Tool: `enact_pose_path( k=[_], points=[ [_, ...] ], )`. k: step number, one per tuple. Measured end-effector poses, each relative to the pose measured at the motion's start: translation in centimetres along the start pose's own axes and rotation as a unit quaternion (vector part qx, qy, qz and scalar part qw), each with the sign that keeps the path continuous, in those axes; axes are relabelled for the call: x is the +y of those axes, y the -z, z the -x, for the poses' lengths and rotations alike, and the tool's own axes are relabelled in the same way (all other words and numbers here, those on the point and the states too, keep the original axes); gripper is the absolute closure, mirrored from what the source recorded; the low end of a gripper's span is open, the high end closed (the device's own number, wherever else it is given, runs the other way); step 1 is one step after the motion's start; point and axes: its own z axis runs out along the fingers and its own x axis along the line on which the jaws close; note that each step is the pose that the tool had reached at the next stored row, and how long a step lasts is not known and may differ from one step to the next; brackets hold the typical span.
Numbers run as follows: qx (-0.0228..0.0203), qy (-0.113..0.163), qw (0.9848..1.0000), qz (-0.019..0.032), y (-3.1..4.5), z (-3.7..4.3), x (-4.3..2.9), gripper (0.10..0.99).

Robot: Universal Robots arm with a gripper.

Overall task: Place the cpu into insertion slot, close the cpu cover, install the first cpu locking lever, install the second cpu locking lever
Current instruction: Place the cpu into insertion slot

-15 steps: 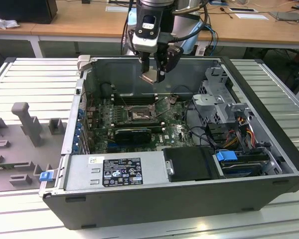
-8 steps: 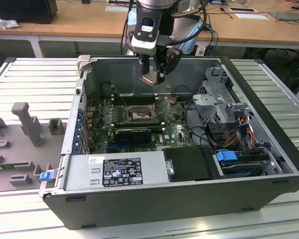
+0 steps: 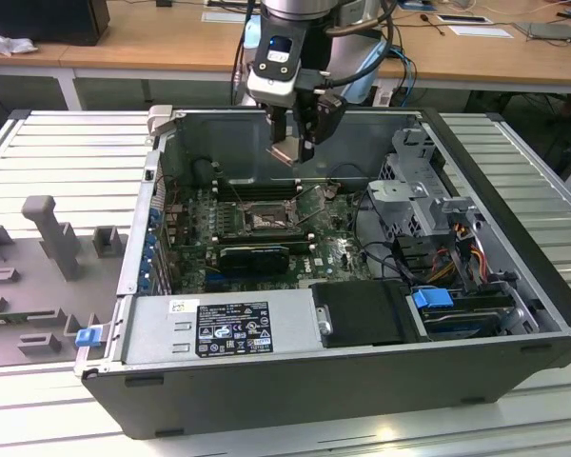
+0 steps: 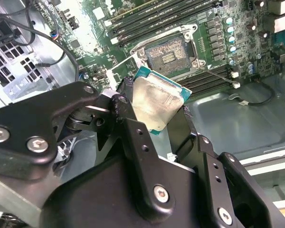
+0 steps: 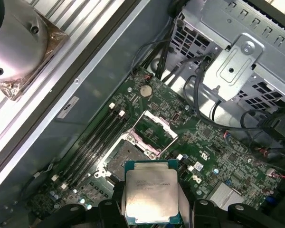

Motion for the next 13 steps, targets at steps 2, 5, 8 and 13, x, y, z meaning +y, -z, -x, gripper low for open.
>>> enact_pose_path(
  k=[2, 5, 8, 13],
  points=[
    [-0.0009, -0.011, 0.9999, 0.0002, -0.01, 0.0, 0.0, 0.557],
    [-0.0022, -0.025, 0.9997, 0.0005, -0.02, 0.0, 0.0, 0.557],
    [-0.0031, -0.035, 0.9994, 0.0007, -0.03, 0.0, 0.0, 0.557],
    [-0.005, -0.056, 0.9984, 0.0011, -0.05, 0.0, 0.0, 0.557]
  ],
)
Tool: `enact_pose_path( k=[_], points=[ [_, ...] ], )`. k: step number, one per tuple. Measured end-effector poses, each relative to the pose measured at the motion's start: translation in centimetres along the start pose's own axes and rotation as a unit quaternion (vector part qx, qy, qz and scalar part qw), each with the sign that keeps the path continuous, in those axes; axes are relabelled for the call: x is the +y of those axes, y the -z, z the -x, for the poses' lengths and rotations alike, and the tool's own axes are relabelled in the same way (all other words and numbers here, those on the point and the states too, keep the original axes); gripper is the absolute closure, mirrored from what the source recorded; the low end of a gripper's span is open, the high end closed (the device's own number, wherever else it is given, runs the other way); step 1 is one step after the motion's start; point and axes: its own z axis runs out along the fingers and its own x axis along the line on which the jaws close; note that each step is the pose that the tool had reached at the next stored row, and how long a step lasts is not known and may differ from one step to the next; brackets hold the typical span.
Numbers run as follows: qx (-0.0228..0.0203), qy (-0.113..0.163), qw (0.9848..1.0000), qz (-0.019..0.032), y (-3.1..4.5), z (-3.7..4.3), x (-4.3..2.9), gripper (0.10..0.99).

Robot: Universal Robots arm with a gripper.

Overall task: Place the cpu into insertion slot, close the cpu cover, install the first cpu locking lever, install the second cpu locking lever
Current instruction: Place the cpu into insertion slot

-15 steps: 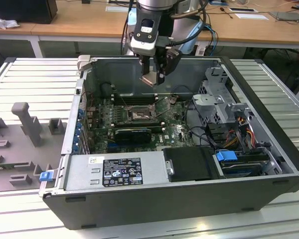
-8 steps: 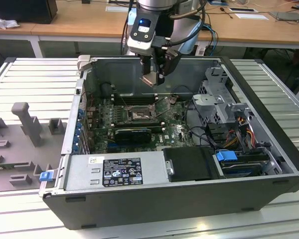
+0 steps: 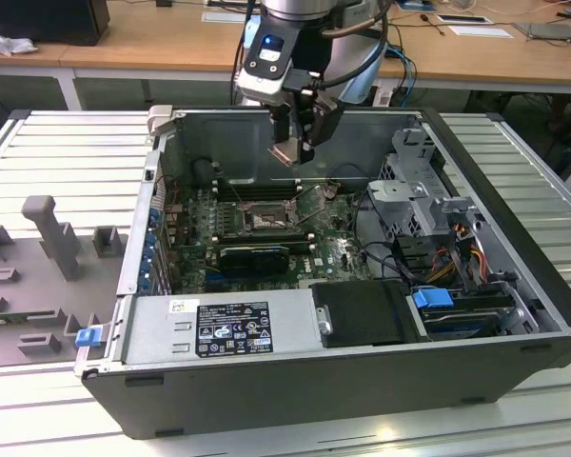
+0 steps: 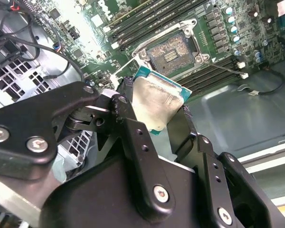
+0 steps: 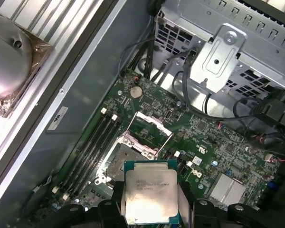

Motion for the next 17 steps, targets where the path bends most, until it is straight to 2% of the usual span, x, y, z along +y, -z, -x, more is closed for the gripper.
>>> enact_pose_path(
  k=[4, 9, 13, 16, 17],
  points=[
    [-0.0015, -0.018, 0.9998, 0.0004, -0.03, 0.0, 0.0, 0.557],
    [-0.0056, -0.063, 0.998, 0.0013, -0.15, 0.0, -0.01, 0.557],
    [-0.0087, -0.097, 0.9952, 0.0021, -0.27, 0.01, -0.02, 0.557],
    [-0.0112, -0.125, 0.9921, 0.0026, -0.41, -0.02, -0.07, 0.557],
    [-0.0115, -0.129, 0.9916, 0.0026, -0.41, -0.07, -0.17, 0.557]
  ],
)
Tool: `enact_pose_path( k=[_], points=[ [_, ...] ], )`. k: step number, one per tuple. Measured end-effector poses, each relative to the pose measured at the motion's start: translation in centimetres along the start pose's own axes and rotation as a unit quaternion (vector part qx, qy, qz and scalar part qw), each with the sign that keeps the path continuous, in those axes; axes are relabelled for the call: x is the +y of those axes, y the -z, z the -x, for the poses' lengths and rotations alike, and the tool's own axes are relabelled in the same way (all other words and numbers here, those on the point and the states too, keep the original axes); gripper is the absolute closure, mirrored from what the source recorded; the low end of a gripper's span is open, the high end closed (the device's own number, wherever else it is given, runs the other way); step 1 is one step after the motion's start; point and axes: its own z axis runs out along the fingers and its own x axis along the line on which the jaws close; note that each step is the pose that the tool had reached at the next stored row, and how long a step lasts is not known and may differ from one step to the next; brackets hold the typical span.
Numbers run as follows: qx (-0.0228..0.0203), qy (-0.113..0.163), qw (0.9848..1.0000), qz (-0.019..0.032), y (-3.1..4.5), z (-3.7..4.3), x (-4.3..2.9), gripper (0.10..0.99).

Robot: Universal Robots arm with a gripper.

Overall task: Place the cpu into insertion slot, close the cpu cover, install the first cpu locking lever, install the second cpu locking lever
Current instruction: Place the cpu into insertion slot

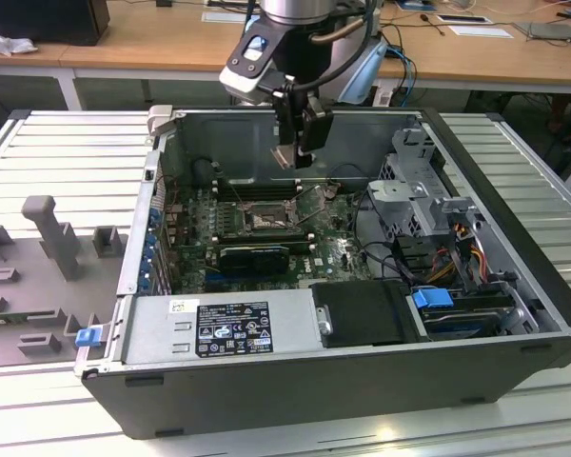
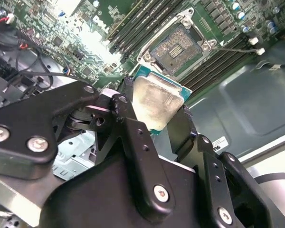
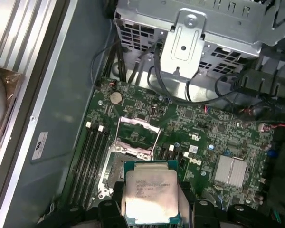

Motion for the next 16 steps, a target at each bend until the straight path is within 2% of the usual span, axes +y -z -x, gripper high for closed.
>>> enact_pose_path(
  k=[6, 9, 11, 16],
  points=[
    [-0.0013, -0.016, 0.9999, 0.0004, -0.18, -0.15, -0.59, 0.557],
    [-0.0032, -0.037, 0.9993, 0.0009, -0.35, -0.15, -0.61, 0.557],
    [-0.0051, -0.059, 0.9982, 0.0014, -0.69, -0.15, -0.65, 0.557],
    [-0.0049, -0.06, 0.9982, 0.0014, -1.49, -0.14, -0.76, 0.557]
  ],
)
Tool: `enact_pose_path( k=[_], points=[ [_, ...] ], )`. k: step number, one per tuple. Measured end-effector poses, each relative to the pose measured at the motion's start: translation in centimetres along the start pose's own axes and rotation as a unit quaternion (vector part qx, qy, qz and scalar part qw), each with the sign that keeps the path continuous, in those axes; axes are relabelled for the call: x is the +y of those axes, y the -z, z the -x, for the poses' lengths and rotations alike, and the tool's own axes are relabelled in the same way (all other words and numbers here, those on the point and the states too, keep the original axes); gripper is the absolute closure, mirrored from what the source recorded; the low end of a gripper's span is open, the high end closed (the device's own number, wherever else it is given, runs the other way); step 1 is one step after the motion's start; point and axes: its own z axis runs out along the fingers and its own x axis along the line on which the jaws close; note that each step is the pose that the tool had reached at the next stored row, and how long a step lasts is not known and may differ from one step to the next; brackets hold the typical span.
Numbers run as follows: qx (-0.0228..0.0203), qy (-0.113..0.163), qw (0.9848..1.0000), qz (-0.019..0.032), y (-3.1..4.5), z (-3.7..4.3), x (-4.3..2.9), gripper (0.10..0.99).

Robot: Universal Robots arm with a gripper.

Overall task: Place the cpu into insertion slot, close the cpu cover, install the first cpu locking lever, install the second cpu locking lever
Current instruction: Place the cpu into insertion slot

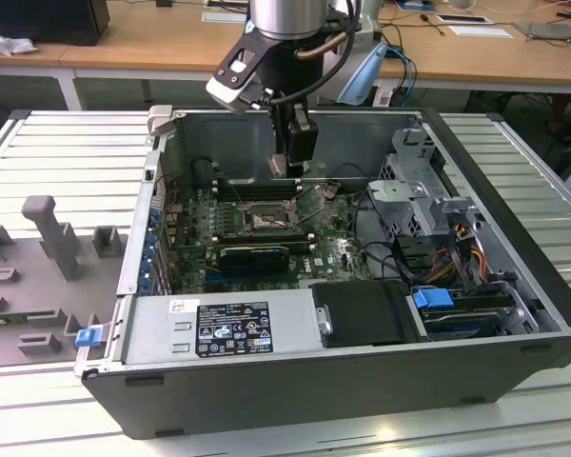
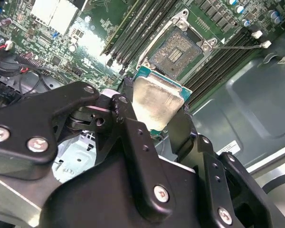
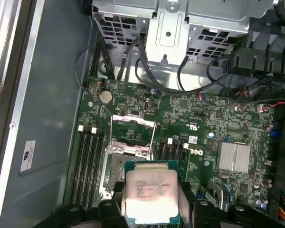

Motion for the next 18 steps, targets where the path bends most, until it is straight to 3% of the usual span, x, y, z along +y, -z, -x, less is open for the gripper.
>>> enact_pose_path(
  k=[10, 15, 18],
  points=[
    [0.0, 0.0, 1.0, 0.0001, -0.75, 0.02, -0.07, 0.557],
    [0.0, -0.001, 1.0, 0.0, -1.47, 0.01, -0.14, 0.557],
    [-0.0017, -0.019, 0.9998, 0.0005, -2.08, 0.02, -0.19, 0.557]
  ],
)
